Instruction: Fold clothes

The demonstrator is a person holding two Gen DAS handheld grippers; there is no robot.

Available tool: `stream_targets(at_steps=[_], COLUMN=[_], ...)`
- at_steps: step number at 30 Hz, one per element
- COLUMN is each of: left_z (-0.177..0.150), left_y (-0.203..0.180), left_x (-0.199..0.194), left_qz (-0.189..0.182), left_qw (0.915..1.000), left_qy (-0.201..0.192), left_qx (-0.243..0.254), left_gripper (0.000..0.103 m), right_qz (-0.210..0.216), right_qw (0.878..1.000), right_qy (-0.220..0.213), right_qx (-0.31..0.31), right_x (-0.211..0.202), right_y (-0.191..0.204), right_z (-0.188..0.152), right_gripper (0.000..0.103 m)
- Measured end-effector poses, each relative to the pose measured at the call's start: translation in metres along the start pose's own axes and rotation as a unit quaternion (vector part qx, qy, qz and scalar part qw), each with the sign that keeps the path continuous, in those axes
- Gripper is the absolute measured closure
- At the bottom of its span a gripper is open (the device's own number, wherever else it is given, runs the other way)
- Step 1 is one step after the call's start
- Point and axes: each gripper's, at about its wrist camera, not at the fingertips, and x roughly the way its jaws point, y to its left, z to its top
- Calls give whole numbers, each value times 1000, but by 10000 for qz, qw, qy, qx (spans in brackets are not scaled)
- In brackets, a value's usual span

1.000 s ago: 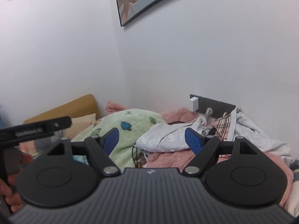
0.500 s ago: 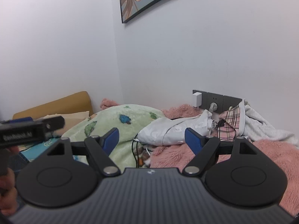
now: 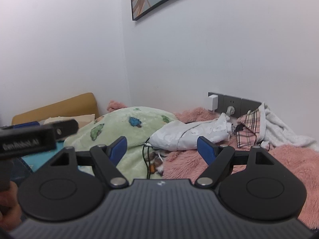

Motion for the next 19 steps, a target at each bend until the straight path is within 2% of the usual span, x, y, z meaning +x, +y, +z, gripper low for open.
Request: stream_targets(at_steps=[9,19], left_z=[-2,-14], left_y=[13,14], left_x=[-3,-7], left_qz=[23,-32], left_qw=[9999,10000], left_qy=[-17,24], left_qx=[-137,-71], left_gripper=[1,0], right_qz=[-55,-49], right_qw=[9999,9998], right_qy=[76,209], right_qx=[-62,40], right_x=[2,4], right_y=[10,8], right_z=[-6,-11], right_gripper=[24,24])
